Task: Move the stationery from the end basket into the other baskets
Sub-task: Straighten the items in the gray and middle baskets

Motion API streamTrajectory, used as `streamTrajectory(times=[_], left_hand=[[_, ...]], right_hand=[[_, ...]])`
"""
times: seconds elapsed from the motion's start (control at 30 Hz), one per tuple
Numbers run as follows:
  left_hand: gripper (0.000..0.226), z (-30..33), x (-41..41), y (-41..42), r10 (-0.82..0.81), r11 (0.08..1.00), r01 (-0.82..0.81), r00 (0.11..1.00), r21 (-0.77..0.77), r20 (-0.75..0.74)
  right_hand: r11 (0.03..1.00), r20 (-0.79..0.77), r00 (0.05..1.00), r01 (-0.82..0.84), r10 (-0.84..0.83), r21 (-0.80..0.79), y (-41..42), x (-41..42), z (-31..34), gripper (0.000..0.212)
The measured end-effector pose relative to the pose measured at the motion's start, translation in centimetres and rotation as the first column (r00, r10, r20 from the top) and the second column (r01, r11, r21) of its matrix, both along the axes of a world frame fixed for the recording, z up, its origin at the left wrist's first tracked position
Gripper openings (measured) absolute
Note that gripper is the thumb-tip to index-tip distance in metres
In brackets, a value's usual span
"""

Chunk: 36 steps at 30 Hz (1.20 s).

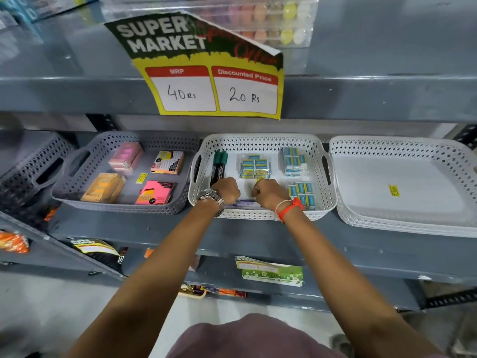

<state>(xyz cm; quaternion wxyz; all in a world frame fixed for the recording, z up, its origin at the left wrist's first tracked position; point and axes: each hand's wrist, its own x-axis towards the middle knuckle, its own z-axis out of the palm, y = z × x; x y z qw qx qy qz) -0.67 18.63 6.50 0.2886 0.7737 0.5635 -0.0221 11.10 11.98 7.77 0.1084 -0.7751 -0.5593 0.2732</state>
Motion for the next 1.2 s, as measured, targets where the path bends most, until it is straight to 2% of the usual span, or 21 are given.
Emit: streamTrajectory(times=[0.07,0.17,0.23,0.3,0.4,0.47,0.63,0.77,0.93,1.07,1.2], left_hand=[[0.041,-0.1,-0.1,-0.2,-0.022,0.999,0.022,1.0,0.04,-0.005],[0.03,0.4,-0.1,-0.6,-0.005,0.998,0.005,1.0,0.069,0.0],[0.024,1.2,-0.3,-0.6,0.065,0.989,-0.079,0.992,0.123,0.11],[0.028,1.8,-0.4,-0.3,0.182,0.966,-0.225,0.942,0.129,0.282],[0.04,2.6,-0.9,0.5,0.393,0.903,-0.429,0.794,-0.031,0.464],[0.055,3.2,-1.2,0.9,0.519,0.85,-0.487,0.706,-0.201,0.482],[0.067,3.3,-1.8,1.5,0.65,0.76,-0.488,0.559,-0.429,0.515],[0.056,4.1,-2.3,1.4,0.725,0.689,-0.486,0.446,-0.538,0.525],[0.068,4.0,-2.1,1.8,0.739,0.673,-0.439,0.431,-0.595,0.519],[0.064,4.4,-2.0,1.5,0.726,0.687,-0.446,0.412,-0.574,0.55],[0.063,4.4,-2.0,1.3,0.708,0.706,-0.467,0.444,-0.533,0.55]], right_hand=[[1.0,0.011,1.0,-0.022,0.023,-0.018,0.0,0.0,0.0,0.033],[1.0,-0.001,1.0,0.005,-0.005,-0.006,0.3,-0.1,0.3,0.033],[0.997,-0.034,0.998,0.06,-0.058,0.054,0.6,-0.3,0.7,0.032],[0.99,-0.122,0.99,0.089,-0.076,0.11,1.2,-0.9,1.0,0.032],[0.985,-0.301,0.951,0.114,-0.071,0.127,2.7,-2.4,0.7,0.033],[0.99,-0.402,0.912,0.121,-0.082,0.072,3.7,-3.7,0.2,0.029],[0.983,-0.512,0.844,0.184,-0.159,-0.002,6.6,-5.5,-1.3,0.037],[0.981,-0.51,0.842,0.192,-0.177,-0.024,7.3,-6.1,-1.1,0.034],[0.984,-0.504,0.848,0.177,-0.166,-0.026,8.0,-6.4,-1.2,0.016],[0.985,-0.496,0.855,0.171,-0.155,-0.013,8.5,-6.6,-1.6,0.028],[0.985,-0.488,0.861,0.174,-0.141,0.022,7.9,-6.5,-1.1,0.025]])
